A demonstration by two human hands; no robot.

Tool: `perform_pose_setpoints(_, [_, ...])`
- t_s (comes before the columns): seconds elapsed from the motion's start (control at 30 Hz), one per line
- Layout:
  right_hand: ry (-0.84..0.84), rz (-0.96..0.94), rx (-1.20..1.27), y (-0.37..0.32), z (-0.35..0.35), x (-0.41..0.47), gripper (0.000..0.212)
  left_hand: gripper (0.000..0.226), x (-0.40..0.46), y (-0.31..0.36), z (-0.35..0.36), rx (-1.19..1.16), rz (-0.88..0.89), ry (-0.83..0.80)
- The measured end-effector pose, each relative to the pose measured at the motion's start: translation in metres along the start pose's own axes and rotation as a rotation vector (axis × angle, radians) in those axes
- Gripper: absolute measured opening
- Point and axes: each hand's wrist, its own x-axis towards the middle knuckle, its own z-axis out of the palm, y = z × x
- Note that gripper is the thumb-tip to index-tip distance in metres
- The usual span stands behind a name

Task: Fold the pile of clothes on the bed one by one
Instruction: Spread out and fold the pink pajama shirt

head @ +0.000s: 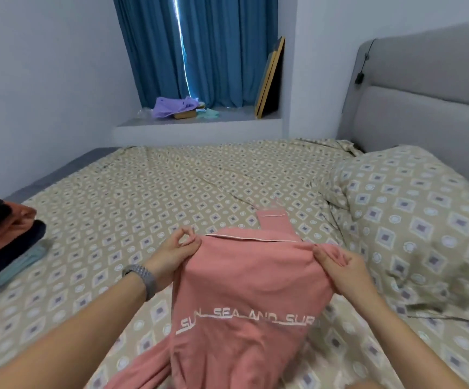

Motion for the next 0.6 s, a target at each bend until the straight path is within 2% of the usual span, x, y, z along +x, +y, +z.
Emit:
perform_pose_setpoints(0.03, [-0.034,-0.058,-0.032,-0.019,-0.007,-0.005,0.087,0.02,-0.007,0.015,-0.007,0.131,0.014,-0.035])
perform_pose_setpoints(0.07, [-0.07,-0.112,-0.065,-0.037,-0.014,-0.008,0.076,0.02,-0.017,0.032,-0.011,0.267,0.033,-0.063])
perform_pose_setpoints(0.13, [-0.099,-0.211,-0.172,-0.073,-0.028,-0.021,0.041,0.03,-0.039,0.067,-0.019,0.552,0.101,-0.045])
perform_pose_setpoints(0.17, [-0.104,-0.269,-0.222,-0.086,-0.036,-0.029,0.035,0.033,-0.051,0.084,-0.024,0.691,0.119,-0.005])
perform_pose_setpoints(0.23, [-0.121,-0.357,-0.303,-0.105,-0.052,-0.044,0.038,0.028,-0.08,0.118,-0.032,0.956,0.136,-0.001])
perform_pose_setpoints(0.3, [-0.169,-0.382,-0.361,-0.124,-0.068,-0.068,0.014,0.036,-0.113,0.146,-0.036,1.148,0.139,-0.02])
perform_pose_setpoints(0.4, [-0.174,-0.487,-0.356,-0.156,-0.088,-0.101,0.033,0.045,-0.157,0.177,-0.042,1.172,0.174,0.022])
perform_pose_setpoints(0.47, [-0.145,-0.522,-0.385,-0.179,-0.1,-0.114,0.03,0.046,-0.185,0.197,-0.043,1.059,0.24,0.063])
perform_pose_setpoints(0.6, [-0.175,-0.644,-0.392,-0.243,-0.133,-0.138,0.023,0.032,-0.226,0.24,-0.036,0.693,0.401,0.107])
